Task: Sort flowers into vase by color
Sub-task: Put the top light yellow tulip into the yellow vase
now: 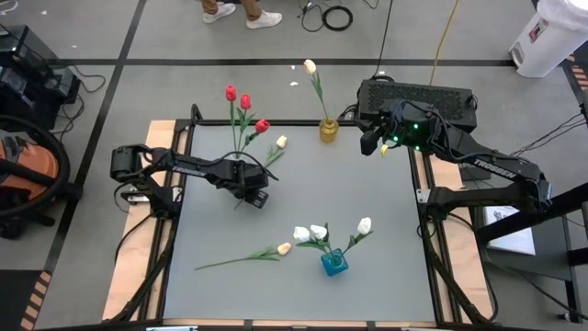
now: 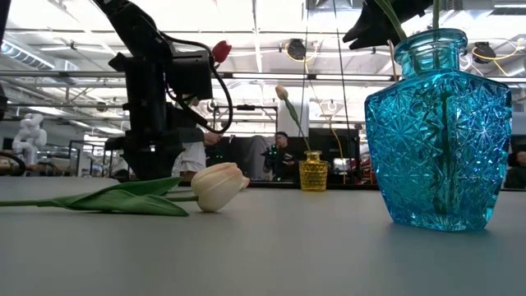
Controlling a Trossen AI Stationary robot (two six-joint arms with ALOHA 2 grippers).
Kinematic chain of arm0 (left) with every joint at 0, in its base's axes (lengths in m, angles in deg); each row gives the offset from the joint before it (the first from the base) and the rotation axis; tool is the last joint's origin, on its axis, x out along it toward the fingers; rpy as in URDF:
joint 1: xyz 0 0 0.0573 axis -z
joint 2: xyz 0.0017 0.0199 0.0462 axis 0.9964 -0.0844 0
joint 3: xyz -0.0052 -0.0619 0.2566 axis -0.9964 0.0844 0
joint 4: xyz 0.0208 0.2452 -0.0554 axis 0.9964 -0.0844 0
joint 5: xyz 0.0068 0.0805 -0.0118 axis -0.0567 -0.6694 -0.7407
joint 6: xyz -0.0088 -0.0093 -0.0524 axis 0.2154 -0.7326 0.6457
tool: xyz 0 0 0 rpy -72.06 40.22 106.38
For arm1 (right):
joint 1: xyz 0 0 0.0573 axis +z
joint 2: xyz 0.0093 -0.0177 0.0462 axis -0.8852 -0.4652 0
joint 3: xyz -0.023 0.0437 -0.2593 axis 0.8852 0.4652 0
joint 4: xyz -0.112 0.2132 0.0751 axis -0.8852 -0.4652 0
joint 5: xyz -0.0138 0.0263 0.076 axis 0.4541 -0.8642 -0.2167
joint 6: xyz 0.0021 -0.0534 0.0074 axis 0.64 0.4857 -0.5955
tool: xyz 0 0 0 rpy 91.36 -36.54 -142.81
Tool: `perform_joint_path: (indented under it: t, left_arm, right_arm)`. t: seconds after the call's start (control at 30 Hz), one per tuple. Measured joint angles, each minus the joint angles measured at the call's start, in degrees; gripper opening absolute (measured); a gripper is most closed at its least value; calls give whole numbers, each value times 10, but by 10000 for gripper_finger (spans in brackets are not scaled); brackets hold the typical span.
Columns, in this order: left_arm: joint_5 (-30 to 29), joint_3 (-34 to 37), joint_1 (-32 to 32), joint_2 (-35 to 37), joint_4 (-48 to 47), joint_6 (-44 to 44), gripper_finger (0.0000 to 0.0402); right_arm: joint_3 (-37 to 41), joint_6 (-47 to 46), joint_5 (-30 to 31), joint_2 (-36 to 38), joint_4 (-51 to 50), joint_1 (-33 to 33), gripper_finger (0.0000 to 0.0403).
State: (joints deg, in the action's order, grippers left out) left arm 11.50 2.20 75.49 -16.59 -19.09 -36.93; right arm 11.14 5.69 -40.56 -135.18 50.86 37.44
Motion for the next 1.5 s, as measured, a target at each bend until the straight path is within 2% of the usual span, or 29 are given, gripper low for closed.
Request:
perform_joint_path:
  t: [0.23, 0.5, 0.57, 0.93, 1.23, 1.5]
  left_arm:
    - [3, 0, 0, 0, 0, 1, 126]
    - [17, 0, 1, 0, 0, 2, 21]
    - [17, 0, 1, 0, 0, 1, 8]
    - [18, 0, 7, 0, -2, -5, 2]
    - [10, -1, 43, 18, -10, -6, 1]
    - [-17, -36, 77, 48, -19, -20, 1]
  right_arm:
    - [0, 0, 0, 0, -3, 0, 146]
    - [0, 0, 0, 0, -11, 0, 146]
    - [0, 0, 0, 0, -11, 0, 146]
    - [0, 0, 0, 0, -11, 0, 146]
    - [0, 2, 0, 0, -11, 0, 146]
    - [0, 2, 0, 0, -12, 0, 146]
